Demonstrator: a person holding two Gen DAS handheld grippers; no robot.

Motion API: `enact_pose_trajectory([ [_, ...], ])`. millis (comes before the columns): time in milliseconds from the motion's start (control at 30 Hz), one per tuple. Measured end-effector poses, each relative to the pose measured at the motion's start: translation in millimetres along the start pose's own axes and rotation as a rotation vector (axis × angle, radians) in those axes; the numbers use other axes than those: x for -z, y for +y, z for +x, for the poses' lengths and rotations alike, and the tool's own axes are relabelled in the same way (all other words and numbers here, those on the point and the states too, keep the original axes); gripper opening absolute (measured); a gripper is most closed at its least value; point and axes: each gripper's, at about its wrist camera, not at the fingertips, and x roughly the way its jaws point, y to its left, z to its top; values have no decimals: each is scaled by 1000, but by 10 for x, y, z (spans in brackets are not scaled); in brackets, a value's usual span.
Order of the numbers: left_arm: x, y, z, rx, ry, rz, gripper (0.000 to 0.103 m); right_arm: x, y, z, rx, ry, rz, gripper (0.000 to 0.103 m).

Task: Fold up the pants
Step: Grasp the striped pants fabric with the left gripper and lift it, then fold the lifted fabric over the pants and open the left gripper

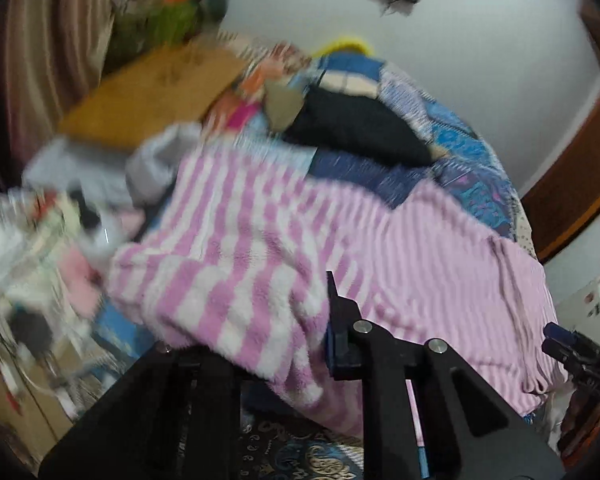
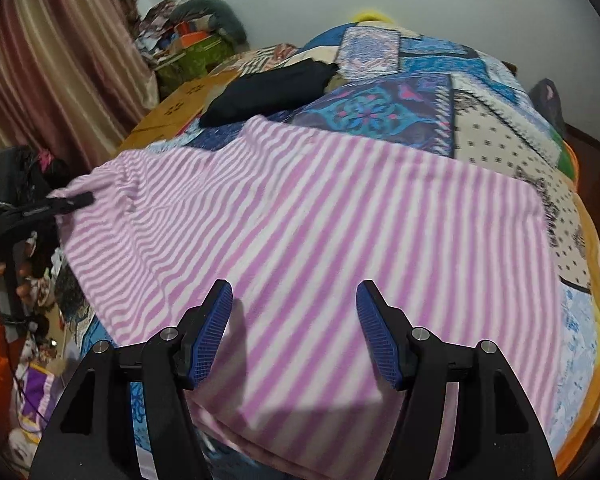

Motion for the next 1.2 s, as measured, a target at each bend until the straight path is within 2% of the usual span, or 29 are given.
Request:
enact_pose_trajectory([
  [133, -237, -363, -307, 30, -77, 85, 18, 61, -218, -180, 45, -26, 36, 61],
  [233, -382, -603, -432, 66, -104, 120, 17, 156, -413, -345, 93, -38, 57, 61],
  [367, -500, -1104, -582, 138, -129, 190, 14, 341, -565, -547, 190, -29, 0, 61],
  [433, -495, -1359, -635, 161, -143, 232, 14, 414, -637, -551, 201, -6, -7, 61],
  [533, -473, -1855, -690, 231, -153, 309, 14, 572, -743, -385, 183, 73, 4, 61],
  [633, -424, -2285, -690, 283, -148, 380, 14, 618, -795, -415, 149, 41, 38, 61],
  [767, -163, -2934, -584, 350, -102, 505, 14, 622, -876, -555, 120, 20, 73, 61],
  [900, 226, -3399, -424, 409, -59, 597, 14, 713, -1031, -742, 145, -11, 131, 61],
  [967, 472, -3641, -287, 439, -8, 636, 14, 772, -1148, -852, 161, -28, 173, 61],
  [1033, 708, -3843, -80, 453, 63, 665, 14, 827, -1276, -967, 175, -45, 220, 61],
  [1100, 921, -3991, 117, 437, 113, 699, 14, 871, -1366, -1060, 191, -62, 254, 61],
  [1200, 1140, -4067, 411, 417, 193, 717, 14, 965, -1456, -1210, 206, -82, 296, 61],
])
